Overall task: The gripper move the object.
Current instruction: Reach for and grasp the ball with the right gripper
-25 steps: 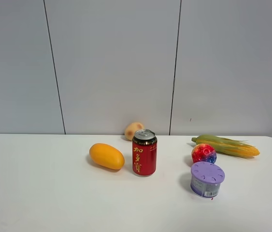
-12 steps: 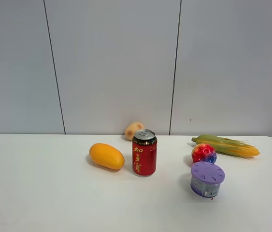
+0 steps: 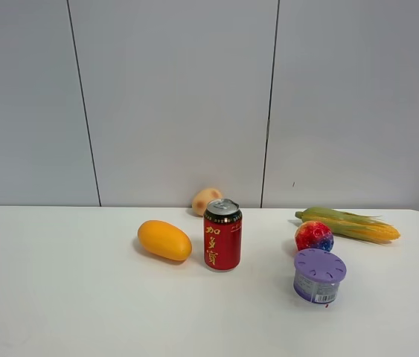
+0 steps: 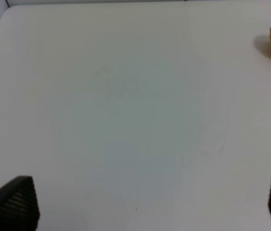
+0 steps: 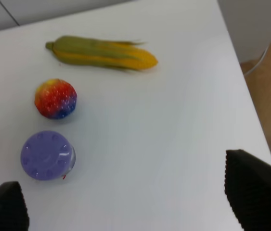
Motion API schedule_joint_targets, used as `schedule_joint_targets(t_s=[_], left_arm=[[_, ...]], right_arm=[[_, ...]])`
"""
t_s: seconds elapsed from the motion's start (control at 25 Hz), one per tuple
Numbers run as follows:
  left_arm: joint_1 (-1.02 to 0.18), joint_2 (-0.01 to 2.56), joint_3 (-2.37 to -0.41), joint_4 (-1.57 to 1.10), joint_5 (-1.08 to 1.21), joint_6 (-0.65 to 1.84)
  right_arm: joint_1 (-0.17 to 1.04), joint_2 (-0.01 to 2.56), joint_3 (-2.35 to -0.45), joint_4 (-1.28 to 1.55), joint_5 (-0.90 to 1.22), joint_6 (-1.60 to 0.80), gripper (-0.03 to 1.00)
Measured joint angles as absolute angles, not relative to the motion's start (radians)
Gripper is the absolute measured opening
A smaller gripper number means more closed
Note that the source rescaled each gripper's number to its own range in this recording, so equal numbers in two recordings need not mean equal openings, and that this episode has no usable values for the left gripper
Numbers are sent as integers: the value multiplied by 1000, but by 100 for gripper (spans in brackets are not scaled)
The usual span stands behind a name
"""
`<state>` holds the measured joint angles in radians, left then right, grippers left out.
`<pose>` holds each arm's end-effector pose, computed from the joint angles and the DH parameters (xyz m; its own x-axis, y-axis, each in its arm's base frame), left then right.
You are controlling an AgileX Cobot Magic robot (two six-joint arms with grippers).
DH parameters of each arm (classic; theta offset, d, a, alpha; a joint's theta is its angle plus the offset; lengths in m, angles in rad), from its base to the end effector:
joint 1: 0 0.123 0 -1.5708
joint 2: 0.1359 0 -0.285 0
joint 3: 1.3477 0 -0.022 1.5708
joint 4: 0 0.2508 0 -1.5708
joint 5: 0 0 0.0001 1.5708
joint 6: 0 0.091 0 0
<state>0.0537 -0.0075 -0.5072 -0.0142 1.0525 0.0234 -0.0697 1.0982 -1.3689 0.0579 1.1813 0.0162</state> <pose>-0.0064 -0.0015 0.2799 -0.4355 -0.0070 -0.9002 -0.0355 0.9993 0.0094 0.1946 -0.0087 0.4338 -0.7295 0.0892 -0.6782 0.0611 0.9960 0.0652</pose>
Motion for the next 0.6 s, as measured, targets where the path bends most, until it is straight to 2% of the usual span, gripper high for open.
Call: schedule_joint_targets(t_s=[0.6], left_arm=[[54,-8,-507,-14,1053,23]], right_arm=[[-70,1319,-1371,212,1084,10,49]])
